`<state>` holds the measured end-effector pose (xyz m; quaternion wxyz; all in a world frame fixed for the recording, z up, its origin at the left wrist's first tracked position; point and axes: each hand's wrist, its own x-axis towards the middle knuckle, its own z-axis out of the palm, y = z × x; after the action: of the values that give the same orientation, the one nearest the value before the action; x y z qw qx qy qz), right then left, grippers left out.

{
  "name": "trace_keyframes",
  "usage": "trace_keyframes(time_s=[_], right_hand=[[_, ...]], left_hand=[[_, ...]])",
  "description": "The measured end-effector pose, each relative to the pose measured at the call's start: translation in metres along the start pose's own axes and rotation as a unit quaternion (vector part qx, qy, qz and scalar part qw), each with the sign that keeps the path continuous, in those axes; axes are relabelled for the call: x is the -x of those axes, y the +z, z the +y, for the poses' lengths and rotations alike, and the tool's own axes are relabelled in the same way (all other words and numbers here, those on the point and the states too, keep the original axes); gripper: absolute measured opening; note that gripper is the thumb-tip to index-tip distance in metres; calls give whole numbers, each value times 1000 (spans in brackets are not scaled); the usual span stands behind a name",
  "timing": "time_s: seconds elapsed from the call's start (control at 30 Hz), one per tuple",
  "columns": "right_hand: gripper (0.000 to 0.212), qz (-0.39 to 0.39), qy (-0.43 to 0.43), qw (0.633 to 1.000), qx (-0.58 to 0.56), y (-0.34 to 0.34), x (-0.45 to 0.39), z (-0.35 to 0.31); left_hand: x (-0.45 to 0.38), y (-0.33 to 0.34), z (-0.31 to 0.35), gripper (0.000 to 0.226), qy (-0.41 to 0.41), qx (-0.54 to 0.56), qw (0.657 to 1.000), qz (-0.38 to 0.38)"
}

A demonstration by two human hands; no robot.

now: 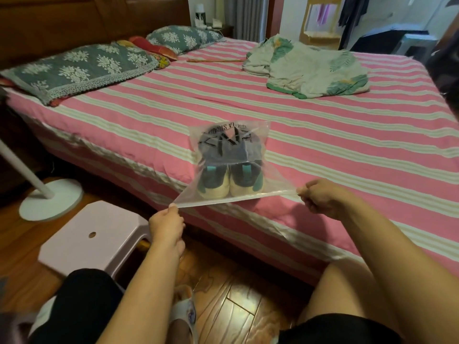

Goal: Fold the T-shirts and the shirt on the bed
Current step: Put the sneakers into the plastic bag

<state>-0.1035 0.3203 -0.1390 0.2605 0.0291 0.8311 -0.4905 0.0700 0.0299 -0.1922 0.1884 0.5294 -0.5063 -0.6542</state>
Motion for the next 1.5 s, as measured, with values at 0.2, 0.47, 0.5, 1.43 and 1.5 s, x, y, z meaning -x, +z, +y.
trace_keyframes(time_s=[0.2,0.47,0.5,1.43,1.5], right_hand=[[39,-30,98,919,-381,60,26,13],[22,84,59,882,-460,126,1,-43],[21,99,56,885,-451,122,4,-44],[67,620,174,499,-580,-256,405,508],[31,588,225,495,-598,-256,410,569]], left_hand=[[-28,-9,46,46,137,-184,967,-107],[-29,67,92,79,-10,-190,906,-377],[-28,72,91,73,-21,-183,903,-389],[560,271,-374,90,9,-497,392,-774],[539,299,-408,75,65,-566,365,-736]])
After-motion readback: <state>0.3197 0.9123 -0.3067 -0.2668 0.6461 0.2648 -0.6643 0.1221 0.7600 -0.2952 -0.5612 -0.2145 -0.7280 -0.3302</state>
